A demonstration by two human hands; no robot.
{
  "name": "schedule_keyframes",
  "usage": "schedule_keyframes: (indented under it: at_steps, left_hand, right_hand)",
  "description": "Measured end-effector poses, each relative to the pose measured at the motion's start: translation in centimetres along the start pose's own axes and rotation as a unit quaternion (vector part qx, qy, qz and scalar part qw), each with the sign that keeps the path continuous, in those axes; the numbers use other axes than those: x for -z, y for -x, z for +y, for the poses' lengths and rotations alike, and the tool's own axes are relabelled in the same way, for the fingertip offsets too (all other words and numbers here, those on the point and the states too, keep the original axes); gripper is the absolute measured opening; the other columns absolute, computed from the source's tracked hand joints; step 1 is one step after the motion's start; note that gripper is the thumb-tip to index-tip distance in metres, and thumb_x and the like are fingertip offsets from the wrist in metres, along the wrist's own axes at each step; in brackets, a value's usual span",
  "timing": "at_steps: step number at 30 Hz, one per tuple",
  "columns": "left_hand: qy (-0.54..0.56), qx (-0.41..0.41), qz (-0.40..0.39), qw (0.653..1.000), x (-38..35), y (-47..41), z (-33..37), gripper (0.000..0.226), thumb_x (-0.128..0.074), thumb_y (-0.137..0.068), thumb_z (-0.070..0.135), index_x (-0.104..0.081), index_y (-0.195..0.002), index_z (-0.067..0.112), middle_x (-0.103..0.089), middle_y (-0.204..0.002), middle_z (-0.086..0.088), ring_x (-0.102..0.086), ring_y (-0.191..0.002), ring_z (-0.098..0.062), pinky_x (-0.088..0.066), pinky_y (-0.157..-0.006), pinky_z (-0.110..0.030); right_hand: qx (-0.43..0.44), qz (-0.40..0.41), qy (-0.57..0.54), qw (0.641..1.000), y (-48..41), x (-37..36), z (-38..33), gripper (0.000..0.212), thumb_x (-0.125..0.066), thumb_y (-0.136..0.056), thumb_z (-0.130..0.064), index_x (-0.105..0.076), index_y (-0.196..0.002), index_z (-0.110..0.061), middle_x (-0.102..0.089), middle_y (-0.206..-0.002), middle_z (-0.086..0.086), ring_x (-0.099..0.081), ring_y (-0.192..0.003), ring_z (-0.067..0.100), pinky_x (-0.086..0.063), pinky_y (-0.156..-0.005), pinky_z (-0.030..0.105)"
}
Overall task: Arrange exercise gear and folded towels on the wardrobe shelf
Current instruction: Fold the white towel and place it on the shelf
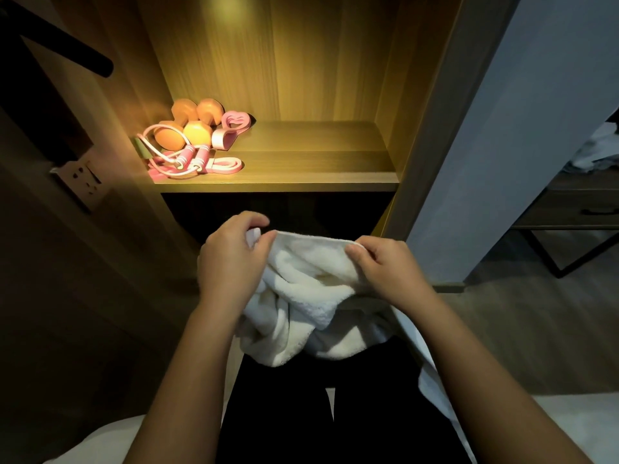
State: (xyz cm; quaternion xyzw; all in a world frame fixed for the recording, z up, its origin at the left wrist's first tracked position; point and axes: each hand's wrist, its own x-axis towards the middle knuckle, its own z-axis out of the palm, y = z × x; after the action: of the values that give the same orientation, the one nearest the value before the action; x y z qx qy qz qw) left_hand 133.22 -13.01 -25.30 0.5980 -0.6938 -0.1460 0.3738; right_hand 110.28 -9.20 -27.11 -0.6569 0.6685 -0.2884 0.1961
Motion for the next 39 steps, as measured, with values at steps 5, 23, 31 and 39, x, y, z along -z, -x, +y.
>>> schedule_keyframes:
  at_steps: [5,23,31,39]
  left_hand:
    - [-0.025,-0.122,-0.181,0.975,-2.1,0.8,2.4,0.043,-0.068,-0.086,0.039,-0.058,-0.128,0.039,-0.063,-0.122,0.020,-0.056,-0.108,0.000,-0.040,-0.086,-0.017]
    - [-0.018,-0.007,0.008,1.000,-0.7,0.0,0.6,0.024,-0.067,-0.089,0.031,-0.067,-0.113,0.028,-0.068,-0.108,0.012,-0.058,-0.097,-0.001,-0.045,-0.074,-0.022]
    - [-0.082,-0.127,-0.148,0.977,-4.0,1.7,3.9,0.029,-0.064,-0.087,0.045,-0.065,-0.113,0.034,-0.072,-0.101,0.008,-0.064,-0.092,-0.017,-0.047,-0.070,-0.030]
    - [-0.021,-0.048,-0.053,0.997,-2.5,0.9,3.1,0.016,-0.048,-0.091,0.028,-0.059,-0.081,0.024,-0.054,-0.062,0.008,-0.053,-0.057,-0.011,-0.041,-0.050,-0.027]
  right_hand:
    - [0.039,-0.004,-0.035,0.999,0.0,-0.2,-1.4,0.029,-0.051,-0.100,-0.029,-0.061,-0.076,-0.017,-0.058,-0.064,-0.004,-0.056,-0.066,0.015,-0.045,-0.064,0.040]
    - [-0.046,-0.001,0.055,0.997,0.2,1.8,0.4,0.028,-0.044,-0.097,-0.012,-0.068,-0.108,-0.020,-0.071,-0.098,0.006,-0.062,-0.096,0.030,-0.051,-0.079,0.044]
    - [0.015,-0.023,0.030,0.999,0.3,1.9,-3.1,0.021,-0.048,-0.099,-0.022,-0.069,-0.096,-0.018,-0.067,-0.086,-0.001,-0.060,-0.081,0.017,-0.047,-0.067,0.033]
    - [-0.003,-0.008,0.033,0.999,0.4,1.9,-2.6,0.021,-0.051,-0.094,-0.016,-0.068,-0.102,-0.025,-0.069,-0.092,-0.001,-0.061,-0.088,0.024,-0.051,-0.076,0.043]
